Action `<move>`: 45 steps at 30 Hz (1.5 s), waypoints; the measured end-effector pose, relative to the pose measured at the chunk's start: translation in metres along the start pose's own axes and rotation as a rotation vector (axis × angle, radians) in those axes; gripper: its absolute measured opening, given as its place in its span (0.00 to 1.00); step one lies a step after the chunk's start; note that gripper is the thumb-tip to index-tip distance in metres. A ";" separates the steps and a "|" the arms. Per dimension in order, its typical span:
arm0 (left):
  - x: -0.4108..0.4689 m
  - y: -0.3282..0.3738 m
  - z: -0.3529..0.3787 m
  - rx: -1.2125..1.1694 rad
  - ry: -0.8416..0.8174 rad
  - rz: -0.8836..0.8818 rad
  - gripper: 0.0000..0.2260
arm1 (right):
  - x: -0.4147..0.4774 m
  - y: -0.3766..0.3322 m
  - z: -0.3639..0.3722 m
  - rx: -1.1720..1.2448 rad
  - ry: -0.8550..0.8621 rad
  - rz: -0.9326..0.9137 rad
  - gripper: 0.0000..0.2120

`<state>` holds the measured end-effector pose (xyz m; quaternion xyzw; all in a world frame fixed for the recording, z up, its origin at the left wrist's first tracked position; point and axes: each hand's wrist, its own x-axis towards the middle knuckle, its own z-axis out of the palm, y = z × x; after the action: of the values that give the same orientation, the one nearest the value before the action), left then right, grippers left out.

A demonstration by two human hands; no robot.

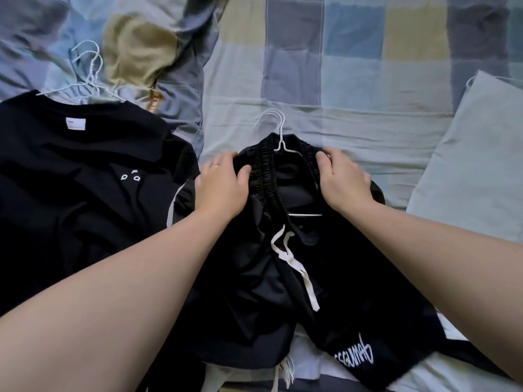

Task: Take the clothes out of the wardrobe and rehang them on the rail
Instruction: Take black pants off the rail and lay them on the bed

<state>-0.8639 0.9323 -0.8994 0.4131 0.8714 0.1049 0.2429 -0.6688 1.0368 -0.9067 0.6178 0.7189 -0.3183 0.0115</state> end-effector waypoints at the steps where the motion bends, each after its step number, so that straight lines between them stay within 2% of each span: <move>1: 0.000 -0.004 0.003 0.009 -0.011 0.024 0.21 | -0.001 -0.001 0.003 -0.018 -0.026 0.008 0.23; 9: -0.057 -0.005 -0.028 0.169 -0.100 0.148 0.29 | -0.075 -0.005 -0.020 -0.235 -0.132 -0.046 0.28; 17: -0.170 0.029 -0.105 0.074 -0.193 0.074 0.32 | -0.182 -0.027 -0.097 -0.374 -0.122 -0.113 0.30; 22: -0.233 0.038 -0.158 0.013 -0.203 0.000 0.33 | -0.250 -0.045 -0.149 -0.341 -0.110 -0.124 0.29; 28: -0.309 0.053 -0.214 -0.045 -0.108 -0.058 0.33 | -0.309 -0.069 -0.206 -0.343 -0.081 -0.220 0.29; 32: -0.357 0.059 -0.239 -0.050 -0.026 -0.133 0.33 | -0.337 -0.081 -0.230 -0.316 -0.092 -0.349 0.29; 37: -0.414 0.064 -0.251 -0.060 0.110 -0.272 0.34 | -0.363 -0.089 -0.243 -0.314 -0.176 -0.563 0.30; 45: -0.518 0.060 -0.234 -0.177 0.316 -0.590 0.34 | -0.420 -0.120 -0.236 -0.394 -0.349 -0.963 0.30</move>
<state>-0.6630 0.5754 -0.5002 0.0995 0.9677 0.1678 0.1598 -0.5885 0.7739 -0.4934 0.1430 0.9539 -0.2446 0.0988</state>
